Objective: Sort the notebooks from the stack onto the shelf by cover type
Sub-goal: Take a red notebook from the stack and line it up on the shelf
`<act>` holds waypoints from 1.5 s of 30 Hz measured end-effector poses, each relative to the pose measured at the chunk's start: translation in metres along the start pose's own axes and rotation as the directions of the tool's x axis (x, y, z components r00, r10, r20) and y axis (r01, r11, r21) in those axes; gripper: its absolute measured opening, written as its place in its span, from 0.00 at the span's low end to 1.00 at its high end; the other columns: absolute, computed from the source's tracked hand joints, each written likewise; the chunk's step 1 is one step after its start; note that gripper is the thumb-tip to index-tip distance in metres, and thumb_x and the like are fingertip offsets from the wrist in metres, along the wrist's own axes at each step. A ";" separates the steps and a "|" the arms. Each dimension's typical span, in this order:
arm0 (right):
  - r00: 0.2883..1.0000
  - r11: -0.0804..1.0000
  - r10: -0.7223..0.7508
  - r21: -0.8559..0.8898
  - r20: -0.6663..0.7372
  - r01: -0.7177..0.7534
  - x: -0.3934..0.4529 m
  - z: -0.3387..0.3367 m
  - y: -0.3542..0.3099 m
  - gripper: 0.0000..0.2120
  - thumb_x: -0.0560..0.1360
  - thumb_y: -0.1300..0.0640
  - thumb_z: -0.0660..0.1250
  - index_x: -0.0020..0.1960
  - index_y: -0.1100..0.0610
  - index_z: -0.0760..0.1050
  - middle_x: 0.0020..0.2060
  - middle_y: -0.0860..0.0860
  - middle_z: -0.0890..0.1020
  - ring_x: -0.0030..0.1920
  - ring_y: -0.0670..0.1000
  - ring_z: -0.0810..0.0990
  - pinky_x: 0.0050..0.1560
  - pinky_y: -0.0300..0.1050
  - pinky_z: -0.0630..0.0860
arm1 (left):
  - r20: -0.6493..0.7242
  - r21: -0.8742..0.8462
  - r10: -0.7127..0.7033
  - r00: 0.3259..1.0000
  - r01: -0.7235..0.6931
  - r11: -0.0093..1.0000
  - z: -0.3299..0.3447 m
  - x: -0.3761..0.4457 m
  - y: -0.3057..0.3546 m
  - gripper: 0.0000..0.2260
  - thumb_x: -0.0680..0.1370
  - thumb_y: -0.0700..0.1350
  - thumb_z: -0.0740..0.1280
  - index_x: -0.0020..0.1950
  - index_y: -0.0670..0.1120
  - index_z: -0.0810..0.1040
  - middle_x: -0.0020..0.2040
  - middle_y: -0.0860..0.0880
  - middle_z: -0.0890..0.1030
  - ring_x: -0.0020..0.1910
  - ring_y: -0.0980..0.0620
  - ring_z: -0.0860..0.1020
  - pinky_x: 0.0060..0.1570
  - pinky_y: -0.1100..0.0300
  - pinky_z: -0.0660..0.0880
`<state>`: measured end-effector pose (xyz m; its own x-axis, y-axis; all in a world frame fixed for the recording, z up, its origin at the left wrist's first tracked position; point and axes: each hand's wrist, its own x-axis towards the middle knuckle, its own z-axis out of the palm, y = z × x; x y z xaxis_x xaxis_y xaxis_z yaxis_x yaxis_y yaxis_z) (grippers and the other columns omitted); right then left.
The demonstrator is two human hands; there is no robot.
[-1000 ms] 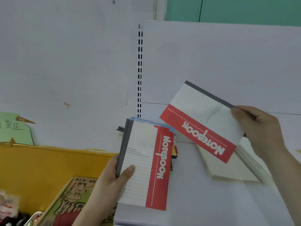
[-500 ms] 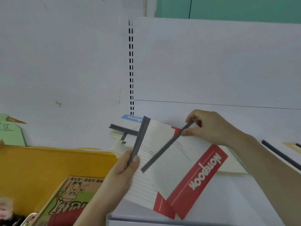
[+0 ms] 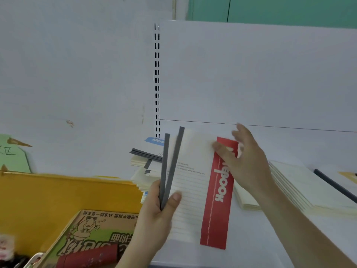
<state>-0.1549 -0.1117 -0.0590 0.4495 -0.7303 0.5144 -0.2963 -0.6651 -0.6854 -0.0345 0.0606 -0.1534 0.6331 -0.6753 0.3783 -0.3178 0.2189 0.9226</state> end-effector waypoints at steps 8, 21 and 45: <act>0.981 0.828 0.192 0.531 0.030 -0.179 -0.048 0.017 0.015 0.11 0.73 0.48 0.72 0.51 0.50 0.77 0.43 0.46 0.85 0.43 0.47 0.85 0.46 0.47 0.81 | 0.178 0.047 -0.115 0.977 0.108 0.993 0.007 0.008 -0.008 0.15 0.78 0.52 0.67 0.64 0.55 0.73 0.56 0.60 0.84 0.55 0.59 0.82 0.54 0.60 0.80; 0.989 0.846 0.150 0.517 0.004 -0.130 -0.099 0.032 0.031 0.15 0.71 0.45 0.69 0.57 0.45 0.74 0.49 0.43 0.84 0.49 0.44 0.83 0.50 0.46 0.79 | 0.099 0.045 -0.098 0.990 0.094 0.995 0.017 0.000 -0.016 0.13 0.78 0.59 0.64 0.59 0.57 0.75 0.51 0.62 0.84 0.51 0.62 0.82 0.52 0.58 0.80; 0.981 0.960 0.139 0.226 0.133 -0.167 -0.124 -0.013 0.059 0.17 0.79 0.46 0.61 0.67 0.40 0.66 0.54 0.35 0.82 0.53 0.38 0.81 0.50 0.32 0.78 | 0.195 0.078 -0.069 0.978 0.055 0.995 0.043 -0.002 -0.006 0.07 0.82 0.49 0.62 0.59 0.59 0.73 0.51 0.69 0.81 0.53 0.69 0.78 0.46 0.75 0.75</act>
<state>-0.2395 -0.0622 -0.1567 0.5123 -0.7883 0.3407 -0.1685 -0.4813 -0.8602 -0.0638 0.0302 -0.1632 0.5036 -0.8132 0.2916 -0.3367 0.1261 0.9331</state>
